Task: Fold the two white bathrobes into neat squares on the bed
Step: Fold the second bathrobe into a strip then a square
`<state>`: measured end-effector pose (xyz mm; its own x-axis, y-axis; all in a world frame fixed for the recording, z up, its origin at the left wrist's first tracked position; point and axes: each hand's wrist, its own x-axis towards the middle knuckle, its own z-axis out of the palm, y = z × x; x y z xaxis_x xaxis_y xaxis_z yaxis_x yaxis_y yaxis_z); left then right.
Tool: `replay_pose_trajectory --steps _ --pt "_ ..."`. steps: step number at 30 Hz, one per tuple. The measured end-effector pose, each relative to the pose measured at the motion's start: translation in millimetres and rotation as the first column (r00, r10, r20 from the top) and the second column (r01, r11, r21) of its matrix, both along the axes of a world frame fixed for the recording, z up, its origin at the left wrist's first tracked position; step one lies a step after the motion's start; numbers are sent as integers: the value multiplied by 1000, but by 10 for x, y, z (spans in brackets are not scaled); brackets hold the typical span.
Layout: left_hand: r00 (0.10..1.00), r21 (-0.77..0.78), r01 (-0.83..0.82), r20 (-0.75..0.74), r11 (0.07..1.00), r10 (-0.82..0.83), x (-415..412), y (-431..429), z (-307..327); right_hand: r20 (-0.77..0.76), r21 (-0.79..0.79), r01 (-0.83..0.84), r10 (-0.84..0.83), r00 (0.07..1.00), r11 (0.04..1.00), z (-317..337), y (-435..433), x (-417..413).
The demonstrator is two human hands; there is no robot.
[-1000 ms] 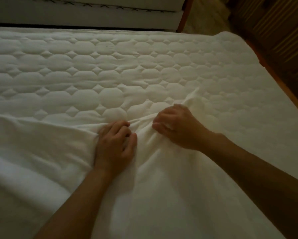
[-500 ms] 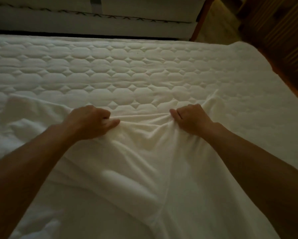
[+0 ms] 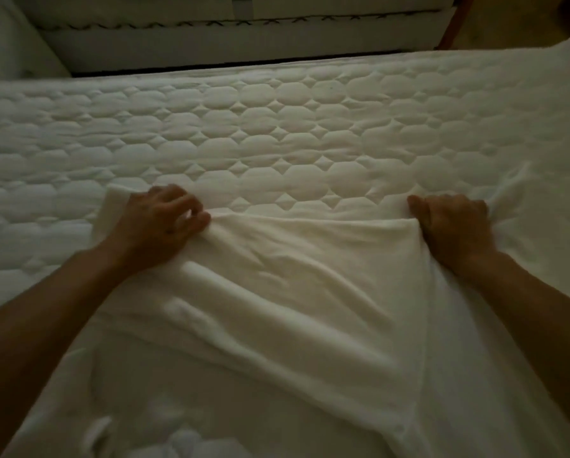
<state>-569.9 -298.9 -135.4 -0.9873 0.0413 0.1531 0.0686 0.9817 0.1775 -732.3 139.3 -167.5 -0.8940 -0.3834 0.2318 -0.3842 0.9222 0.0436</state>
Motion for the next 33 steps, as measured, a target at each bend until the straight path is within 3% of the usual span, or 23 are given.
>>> replay_pose_trajectory --steps 2,5,7,10,12,14,16,18,19,21,23,25,27,31,33 --pt "997 -26 14 -78 1000 -16 48 26 54 -28 -34 -9 8 1000 999 14 0 8" --pt "937 66 -205 -275 977 215 129 -136 311 -2 -12 -9 9 1000 1000 82 -71 60" --pt "907 36 -287 -311 957 283 155 -222 396 29 25 -5 4 1000 1000 99 -79 84" --pt "921 -126 -354 -220 927 322 189 -169 271 109 131 42 -56 992 990 168 -98 99" --pt "789 21 -598 -160 802 593 303 -115 227 96 201 35 -56 994 979 226 -128 136" --pt "599 203 -775 -66 599 798 525 -42 217 27 368 16 -28 999 930 209 -96 177" --pt "510 298 -827 43 476 859 828 36 200 -11 426 91 -95 995 900 66 15 97" --pt "504 326 -846 232 422 832 1070 57 159 45 387 153 -184 982 909 26 23 22" --pt "510 312 -852 306 421 804 1137 33 139 87 341 155 -195 977 927 35 -20 6" --pt "564 279 -823 303 494 768 1160 -73 153 13 201 170 -176 984 965 257 -260 233" --pt "651 221 -754 129 619 748 1123 -152 254 -10 12 130 -130 991 991 424 -457 446" --pt "689 179 -707 -45 685 723 1149 -184 378 37 -94 101 -98 994 990 504 -535 571" --pt "665 239 -718 -43 654 746 1273 -184 438 58 -100 58 -52 997 993 515 -518 624" --pt "562 293 -825 346 483 751 1441 -300 251 117 -89 91 -81 990 992 406 -433 563" --pt "547 252 -837 349 486 761 1351 -319 247 181 -106 88 -68 981 990 376 -438 502"
